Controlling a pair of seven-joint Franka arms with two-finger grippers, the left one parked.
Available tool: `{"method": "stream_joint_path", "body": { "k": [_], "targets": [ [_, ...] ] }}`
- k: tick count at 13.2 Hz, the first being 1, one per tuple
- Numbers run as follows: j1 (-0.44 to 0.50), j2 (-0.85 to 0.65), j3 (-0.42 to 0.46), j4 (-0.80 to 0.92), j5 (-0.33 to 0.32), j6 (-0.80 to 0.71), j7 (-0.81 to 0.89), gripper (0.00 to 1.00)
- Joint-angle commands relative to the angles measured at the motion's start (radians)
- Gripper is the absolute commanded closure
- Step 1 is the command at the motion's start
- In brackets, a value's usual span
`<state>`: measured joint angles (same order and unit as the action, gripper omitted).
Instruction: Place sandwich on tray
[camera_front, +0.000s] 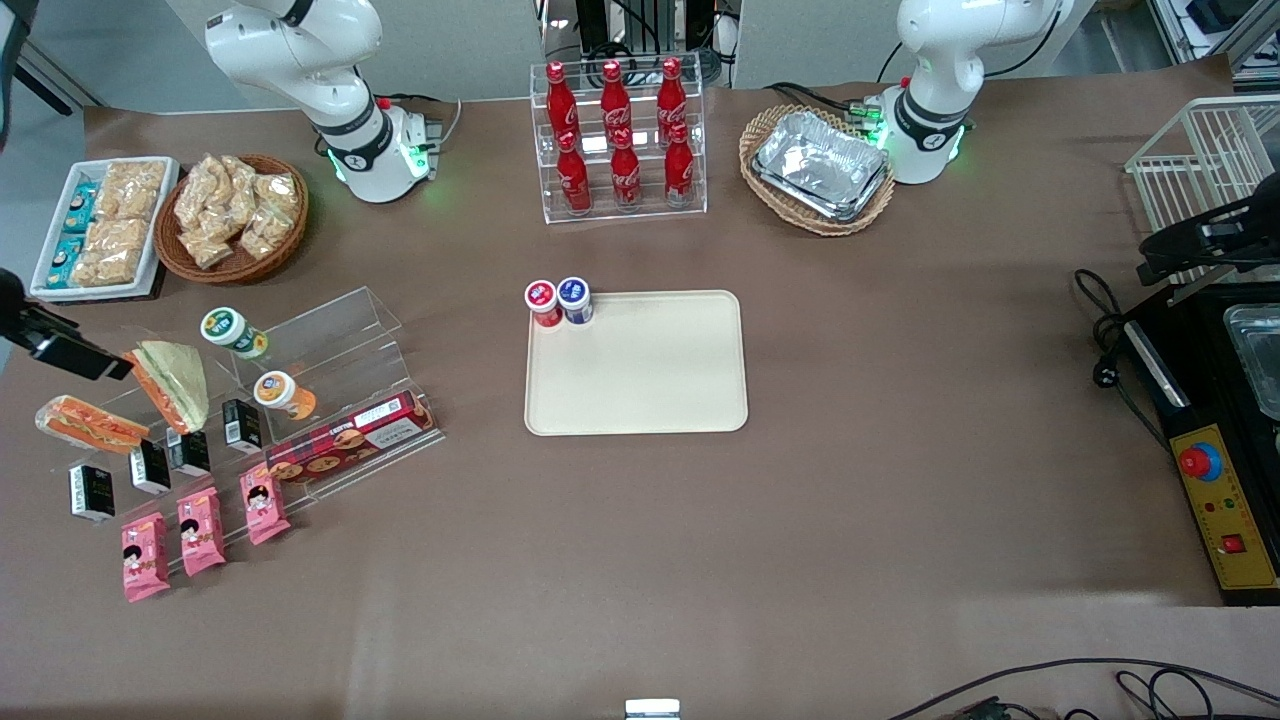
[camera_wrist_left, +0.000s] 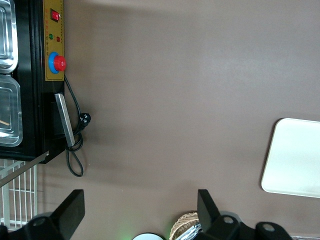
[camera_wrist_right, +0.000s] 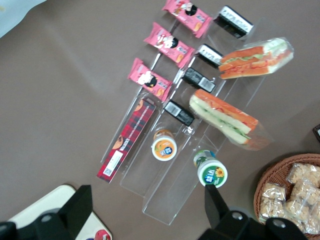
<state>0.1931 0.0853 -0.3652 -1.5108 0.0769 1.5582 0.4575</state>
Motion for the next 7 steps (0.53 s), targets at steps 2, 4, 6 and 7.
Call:
{"method": "stream_joint_path", "body": {
  "k": [2, 4, 6, 7],
  "targets": [
    [-0.053, 0.002, 0.003, 0.006, 0.0, -0.001, 0.094, 0.0],
    [-0.055, 0.004, 0.003, 0.006, -0.011, 0.003, 0.203, 0.0],
    [-0.058, 0.014, 0.002, 0.006, -0.026, 0.005, 0.326, 0.0],
    [-0.076, 0.017, 0.002, 0.006, -0.031, 0.006, 0.373, 0.0]
  ]
}}
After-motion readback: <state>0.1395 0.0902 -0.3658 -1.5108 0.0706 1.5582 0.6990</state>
